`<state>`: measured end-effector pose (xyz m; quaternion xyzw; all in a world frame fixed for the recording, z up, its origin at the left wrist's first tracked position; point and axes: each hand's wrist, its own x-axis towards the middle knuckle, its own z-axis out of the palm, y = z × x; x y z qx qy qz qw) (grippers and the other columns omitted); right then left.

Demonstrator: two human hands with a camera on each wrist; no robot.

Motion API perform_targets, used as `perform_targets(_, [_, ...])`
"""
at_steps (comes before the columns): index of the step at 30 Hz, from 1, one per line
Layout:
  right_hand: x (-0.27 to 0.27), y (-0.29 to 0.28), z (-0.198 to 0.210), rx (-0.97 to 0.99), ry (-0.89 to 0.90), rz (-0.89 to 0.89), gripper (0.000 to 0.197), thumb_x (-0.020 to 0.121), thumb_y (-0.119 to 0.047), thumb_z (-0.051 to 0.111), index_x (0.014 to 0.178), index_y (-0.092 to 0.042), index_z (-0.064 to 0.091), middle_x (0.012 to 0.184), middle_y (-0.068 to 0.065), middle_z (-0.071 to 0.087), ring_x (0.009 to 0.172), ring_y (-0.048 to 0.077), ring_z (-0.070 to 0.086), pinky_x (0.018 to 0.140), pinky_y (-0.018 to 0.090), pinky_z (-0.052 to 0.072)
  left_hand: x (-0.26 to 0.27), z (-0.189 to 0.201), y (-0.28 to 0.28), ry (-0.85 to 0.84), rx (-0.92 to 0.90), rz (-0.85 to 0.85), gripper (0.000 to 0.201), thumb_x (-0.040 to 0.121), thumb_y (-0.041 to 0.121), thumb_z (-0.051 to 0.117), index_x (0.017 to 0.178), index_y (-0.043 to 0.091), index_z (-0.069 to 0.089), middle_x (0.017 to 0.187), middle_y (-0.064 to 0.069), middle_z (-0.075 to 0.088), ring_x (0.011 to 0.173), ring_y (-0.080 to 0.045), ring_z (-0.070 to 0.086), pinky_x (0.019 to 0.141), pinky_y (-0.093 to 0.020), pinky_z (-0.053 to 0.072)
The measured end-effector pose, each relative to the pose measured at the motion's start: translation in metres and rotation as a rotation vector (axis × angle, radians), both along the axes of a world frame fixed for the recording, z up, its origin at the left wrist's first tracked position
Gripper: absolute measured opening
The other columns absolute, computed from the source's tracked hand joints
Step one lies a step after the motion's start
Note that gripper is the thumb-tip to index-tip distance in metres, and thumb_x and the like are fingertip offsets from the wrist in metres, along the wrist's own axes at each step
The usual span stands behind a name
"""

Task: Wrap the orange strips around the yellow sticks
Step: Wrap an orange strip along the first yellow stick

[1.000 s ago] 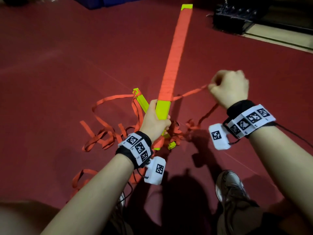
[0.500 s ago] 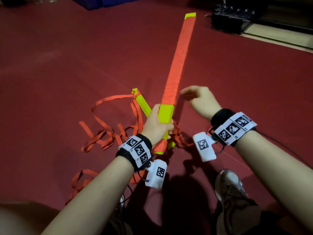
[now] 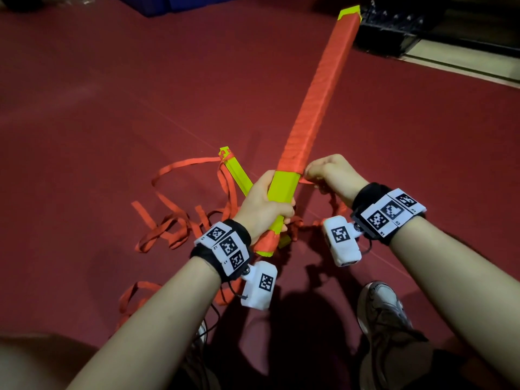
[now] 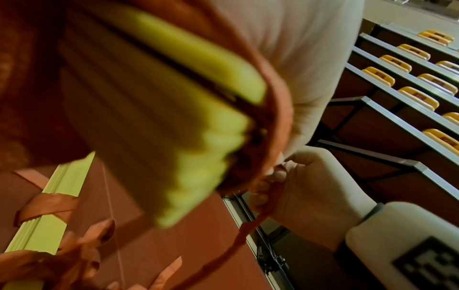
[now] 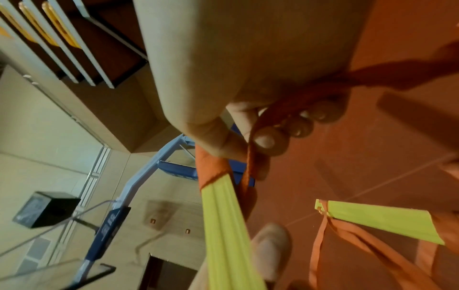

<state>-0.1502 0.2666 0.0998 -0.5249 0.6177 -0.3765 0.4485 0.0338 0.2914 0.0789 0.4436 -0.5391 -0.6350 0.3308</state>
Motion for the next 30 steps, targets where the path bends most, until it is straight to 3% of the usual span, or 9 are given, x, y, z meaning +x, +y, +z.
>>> perform_targets(4, [-0.005, -0.002, 0.000, -0.083, 0.154, 0.073, 0.022, 0.086, 0.002, 0.065, 0.069, -0.011, 0.070, 0.056, 0.002, 0.062, 0.050, 0.013, 0.052, 0.052, 0.024, 0.042, -0.002, -0.002, -0.002, -0.046, -0.055, 0.047, 0.054, 0.075, -0.018, 0.063, 0.115, 0.017, 0.052, 0.079, -0.008, 0.061, 0.052, -0.023, 0.054, 0.048, -0.030, 0.047])
perform_targets(7, [0.003, 0.000, -0.002, -0.055, 0.082, 0.100, 0.026, 0.087, 0.011, 0.058, 0.070, -0.008, 0.063, 0.057, 0.007, 0.056, 0.046, 0.014, 0.049, 0.046, 0.019, 0.041, -0.005, -0.006, -0.002, -0.100, -0.111, 0.123, 0.056, 0.074, -0.015, 0.064, 0.116, 0.019, 0.051, 0.080, -0.006, 0.063, 0.053, -0.023, 0.055, 0.051, -0.034, 0.048])
perform_targets(10, [0.012, -0.001, -0.008, -0.023, 0.084, 0.049, 0.026, 0.088, 0.006, 0.057, 0.068, -0.010, 0.059, 0.043, -0.009, 0.045, 0.037, 0.004, 0.037, 0.043, 0.022, 0.034, -0.007, -0.007, -0.001, -0.341, -0.274, 0.194, 0.063, 0.069, 0.004, 0.068, 0.123, 0.029, 0.049, 0.088, 0.002, 0.071, 0.071, -0.026, 0.066, 0.066, -0.040, 0.054])
perform_targets(13, [0.020, 0.001, -0.006, -0.037, 0.130, 0.018, 0.032, 0.085, -0.018, 0.072, 0.060, -0.017, 0.052, 0.044, -0.013, 0.039, 0.040, 0.005, 0.032, 0.049, 0.026, 0.028, -0.003, -0.001, 0.001, -0.749, -0.458, 0.202, 0.070, 0.079, 0.015, 0.071, 0.141, 0.027, 0.041, 0.111, -0.010, 0.069, 0.104, -0.040, 0.062, 0.083, -0.041, 0.045])
perform_targets(17, [0.031, 0.007, -0.003, -0.008, 0.009, -0.061, 0.055, 0.073, -0.061, 0.078, 0.064, -0.015, 0.051, 0.055, 0.000, 0.043, 0.043, 0.011, 0.032, 0.043, 0.024, 0.026, -0.002, -0.003, 0.005, -0.944, -0.667, 0.156, 0.072, 0.089, 0.019, 0.068, 0.151, 0.020, 0.033, 0.136, -0.009, 0.059, 0.112, -0.044, 0.061, 0.084, -0.046, 0.046])
perform_targets(21, [0.033, 0.010, -0.005, -0.026, -0.208, -0.155, 0.040, 0.084, -0.033, 0.081, 0.057, -0.016, 0.055, 0.051, 0.001, 0.043, 0.038, 0.010, 0.028, 0.039, 0.022, 0.021, -0.004, -0.004, 0.008, -0.956, -0.751, 0.127, 0.080, 0.095, 0.030, 0.068, 0.159, 0.019, 0.022, 0.139, -0.007, 0.051, 0.106, -0.041, 0.063, 0.081, -0.050, 0.049])
perform_targets(25, [0.028, 0.009, -0.003, -0.056, -0.252, -0.195, 0.038, 0.083, -0.025, 0.080, 0.061, -0.015, 0.051, 0.066, 0.013, 0.049, 0.043, 0.014, 0.030, 0.044, 0.027, 0.021, -0.006, -0.005, 0.002, -0.841, -0.778, 0.049, 0.082, 0.097, 0.027, 0.065, 0.161, 0.018, 0.015, 0.135, -0.010, 0.044, 0.106, -0.042, 0.059, 0.082, -0.048, 0.047])
perform_targets(28, [0.022, 0.009, -0.001, -0.069, -0.243, -0.207, 0.030, 0.074, -0.025, 0.077, 0.065, -0.010, 0.053, 0.068, 0.013, 0.049, 0.044, 0.014, 0.032, 0.044, 0.025, 0.023, -0.008, -0.004, -0.005, -0.558, -0.574, -0.088, 0.084, 0.093, 0.031, 0.065, 0.159, 0.033, 0.014, 0.140, -0.008, 0.047, 0.123, -0.035, 0.055, 0.102, -0.046, 0.045])
perform_targets(30, [0.017, 0.010, 0.001, -0.081, -0.252, -0.134, 0.029, 0.071, -0.026, 0.074, 0.075, -0.002, 0.059, 0.066, 0.012, 0.046, 0.044, 0.013, 0.031, 0.043, 0.023, 0.024, -0.007, -0.004, -0.012, -0.440, -0.404, -0.086, 0.083, 0.080, 0.045, 0.069, 0.149, 0.045, 0.024, 0.128, -0.004, 0.064, 0.118, -0.028, 0.063, 0.102, -0.046, 0.049])
